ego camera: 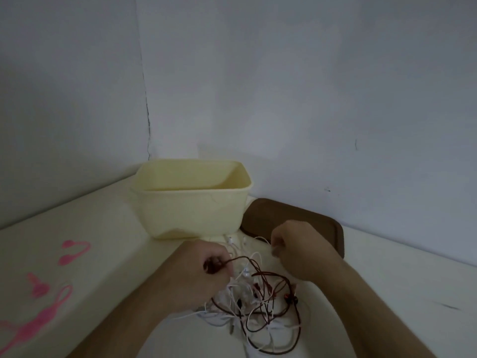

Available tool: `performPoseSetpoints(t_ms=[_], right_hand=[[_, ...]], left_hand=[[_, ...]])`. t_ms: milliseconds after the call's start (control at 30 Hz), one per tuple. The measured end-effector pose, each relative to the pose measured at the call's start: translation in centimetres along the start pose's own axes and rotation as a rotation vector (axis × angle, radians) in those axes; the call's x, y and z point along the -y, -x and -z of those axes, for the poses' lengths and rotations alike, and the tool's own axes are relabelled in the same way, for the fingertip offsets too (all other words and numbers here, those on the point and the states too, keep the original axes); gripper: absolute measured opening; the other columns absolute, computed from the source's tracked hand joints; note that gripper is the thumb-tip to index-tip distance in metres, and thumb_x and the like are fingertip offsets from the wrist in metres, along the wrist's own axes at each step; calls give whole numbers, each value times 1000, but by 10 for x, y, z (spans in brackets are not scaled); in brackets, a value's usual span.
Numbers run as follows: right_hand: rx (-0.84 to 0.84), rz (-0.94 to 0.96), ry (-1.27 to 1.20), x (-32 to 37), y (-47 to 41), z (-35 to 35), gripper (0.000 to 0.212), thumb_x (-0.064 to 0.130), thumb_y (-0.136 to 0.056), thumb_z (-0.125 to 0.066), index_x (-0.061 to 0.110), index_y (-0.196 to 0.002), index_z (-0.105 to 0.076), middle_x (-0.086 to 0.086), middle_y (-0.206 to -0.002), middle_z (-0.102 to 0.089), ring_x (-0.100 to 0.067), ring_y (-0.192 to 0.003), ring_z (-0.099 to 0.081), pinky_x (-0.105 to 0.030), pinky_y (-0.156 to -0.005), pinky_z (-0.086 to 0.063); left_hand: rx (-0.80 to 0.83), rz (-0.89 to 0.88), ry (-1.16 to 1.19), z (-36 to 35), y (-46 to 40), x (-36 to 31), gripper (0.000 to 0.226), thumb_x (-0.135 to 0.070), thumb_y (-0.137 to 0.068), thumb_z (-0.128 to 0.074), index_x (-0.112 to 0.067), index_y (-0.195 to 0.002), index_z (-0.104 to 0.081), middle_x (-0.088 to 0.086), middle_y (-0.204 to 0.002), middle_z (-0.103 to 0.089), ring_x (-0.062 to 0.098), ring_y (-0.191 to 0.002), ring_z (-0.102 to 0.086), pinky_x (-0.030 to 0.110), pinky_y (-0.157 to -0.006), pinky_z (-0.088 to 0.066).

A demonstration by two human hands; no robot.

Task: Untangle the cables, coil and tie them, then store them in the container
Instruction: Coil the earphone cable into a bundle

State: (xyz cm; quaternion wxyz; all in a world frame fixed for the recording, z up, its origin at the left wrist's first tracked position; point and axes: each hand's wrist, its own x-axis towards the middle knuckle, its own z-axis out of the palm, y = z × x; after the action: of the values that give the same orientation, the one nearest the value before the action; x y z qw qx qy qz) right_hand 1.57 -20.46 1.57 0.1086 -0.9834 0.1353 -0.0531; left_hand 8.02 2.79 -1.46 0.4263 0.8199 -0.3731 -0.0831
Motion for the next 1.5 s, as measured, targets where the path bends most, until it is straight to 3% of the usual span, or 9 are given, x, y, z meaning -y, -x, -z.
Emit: performPoseSetpoints(t_ms=[100, 233, 433, 733, 900, 1067, 1200, 1267, 1500], right_hand=[[-178, -76, -301, 6, 6, 30, 23, 30, -103, -65, 23, -83, -74, 5, -75, -72, -9, -67, -65, -17, -55, -49], [-391, -130, -967, 25, 21, 71, 30, 19, -105, -60, 8, -80, -72, -5, -76, -78, -24, -74, -75, -35, -72, -59], [-393, -68, -1567, 36, 40, 103, 21, 7, -107, -49, 2, -91, -61, -19, -81, -71, -31, -58, -62, -38, -54, -54], [-138, 249, -1178, 50, 41, 86, 28, 11, -109, -50, 0, -92, -69, -18, -82, -71, -25, -70, -60, -31, -63, -45], [2, 330, -1046, 69, 38, 68, 29, 3, -109, -50, 4, -92, -74, -20, -84, -70, -31, -80, -65, -43, -77, -52], [-72, 168, -1217, 69, 37, 64, 32, 0, -111, -42, -1, -96, -70, -24, -78, -63, -39, -75, -73, -60, -79, -66], [-153, -38, -1394, 56, 31, 69, 28, -3, -108, -44, 1, -100, -70, -16, -72, -51, -22, -47, -47, -25, -39, -38], [-148, -87, -1339, 46, 28, 74, 21, -3, -106, -51, 2, -102, -71, -9, -67, -49, -13, -43, -34, -18, -40, -25], [-251, -173, -1338, 14, 26, 93, 11, -4, -97, -62, -3, -95, -72, 0, -56, -36, -17, -53, -36, -29, -51, -36]], left_hand=[[-51, 37, -3, 2, -1, -3, 18, -13, -88, -68, -25, -77, -75, -8, -65, -68, 4, -60, -59, 23, -60, -46], [6, 42, -23, 1, -1, -1, 18, -14, -84, -64, -28, -78, -73, -9, -65, -66, 3, -60, -57, 32, -60, -49], [9, 83, -15, 0, 0, 0, 24, -11, -85, -64, -32, -83, -74, -7, -70, -67, 9, -60, -58, 26, -61, -46], [-437, -218, 318, 7, 0, -14, 41, -44, -85, -66, -28, -123, -63, -4, -108, -64, 22, -109, -61, 37, -92, -50], [-213, -234, 474, 6, -1, -21, 32, -33, -96, -68, -23, -127, -70, 6, -119, -75, 26, -116, -69, 53, -106, -50], [-257, -179, 559, 6, -2, -21, 10, -21, -100, -69, -22, -102, -79, 9, -76, -75, 22, -79, -69, 40, -87, -54], [-371, -113, 620, 12, -3, -17, 18, -21, -98, -65, -19, -88, -80, 4, -61, -57, 20, -56, -46, 32, -55, -39], [-375, -87, 583, 12, -3, -14, 24, -17, -102, -62, -19, -86, -79, 6, -62, -46, 22, -57, -37, 33, -54, -31], [-557, -23, 771, 19, -6, -14, 35, -8, -103, -56, -8, -69, -58, 11, -65, -42, 16, -53, -28, 25, -47, -23]])
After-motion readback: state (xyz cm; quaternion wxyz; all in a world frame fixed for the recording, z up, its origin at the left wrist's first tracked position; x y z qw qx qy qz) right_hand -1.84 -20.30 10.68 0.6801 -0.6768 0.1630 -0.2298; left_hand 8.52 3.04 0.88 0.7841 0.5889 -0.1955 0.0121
